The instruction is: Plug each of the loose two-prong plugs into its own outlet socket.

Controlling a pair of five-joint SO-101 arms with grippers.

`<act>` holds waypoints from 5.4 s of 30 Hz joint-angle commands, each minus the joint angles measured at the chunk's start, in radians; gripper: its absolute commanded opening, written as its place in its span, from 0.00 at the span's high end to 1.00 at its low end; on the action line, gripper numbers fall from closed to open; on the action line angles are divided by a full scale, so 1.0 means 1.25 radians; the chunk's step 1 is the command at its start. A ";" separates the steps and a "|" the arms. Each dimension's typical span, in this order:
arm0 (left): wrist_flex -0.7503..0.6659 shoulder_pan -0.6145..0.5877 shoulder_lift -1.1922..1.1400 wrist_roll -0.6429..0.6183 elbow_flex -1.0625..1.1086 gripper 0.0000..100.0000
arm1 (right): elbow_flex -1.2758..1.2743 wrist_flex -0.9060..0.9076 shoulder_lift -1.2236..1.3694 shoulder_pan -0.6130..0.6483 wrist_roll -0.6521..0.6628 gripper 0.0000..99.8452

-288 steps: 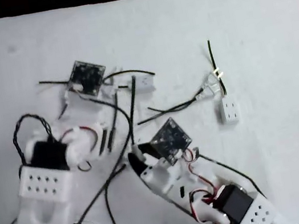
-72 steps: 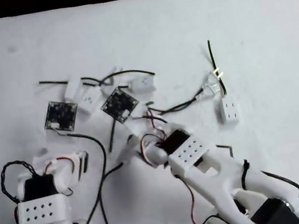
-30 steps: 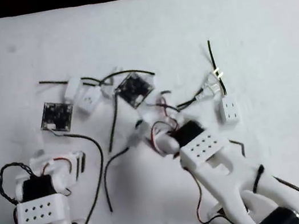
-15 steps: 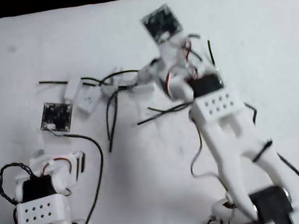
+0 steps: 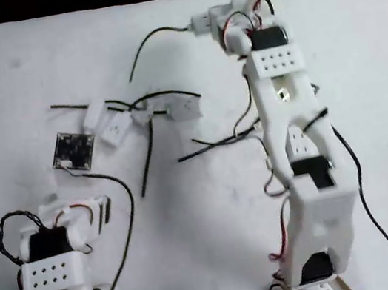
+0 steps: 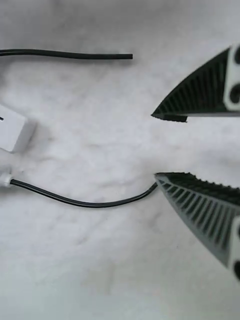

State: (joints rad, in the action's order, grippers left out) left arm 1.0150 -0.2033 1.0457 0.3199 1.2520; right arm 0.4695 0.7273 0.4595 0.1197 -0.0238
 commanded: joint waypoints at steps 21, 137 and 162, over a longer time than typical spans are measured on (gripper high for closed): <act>-0.014 -0.003 0.012 0.006 0.004 0.82 | 0.415 0.158 0.325 -0.041 -0.004 0.79; -0.045 -0.006 0.012 0.007 0.025 0.82 | -0.223 0.787 -0.569 0.060 0.369 0.98; -0.048 -0.091 0.013 -0.045 0.000 0.82 | -0.926 0.310 -0.738 0.359 0.183 0.98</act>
State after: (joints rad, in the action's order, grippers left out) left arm 0.9720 -0.3107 1.0457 0.2785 1.2873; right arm -0.6490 1.1922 -0.4212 0.5493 0.2171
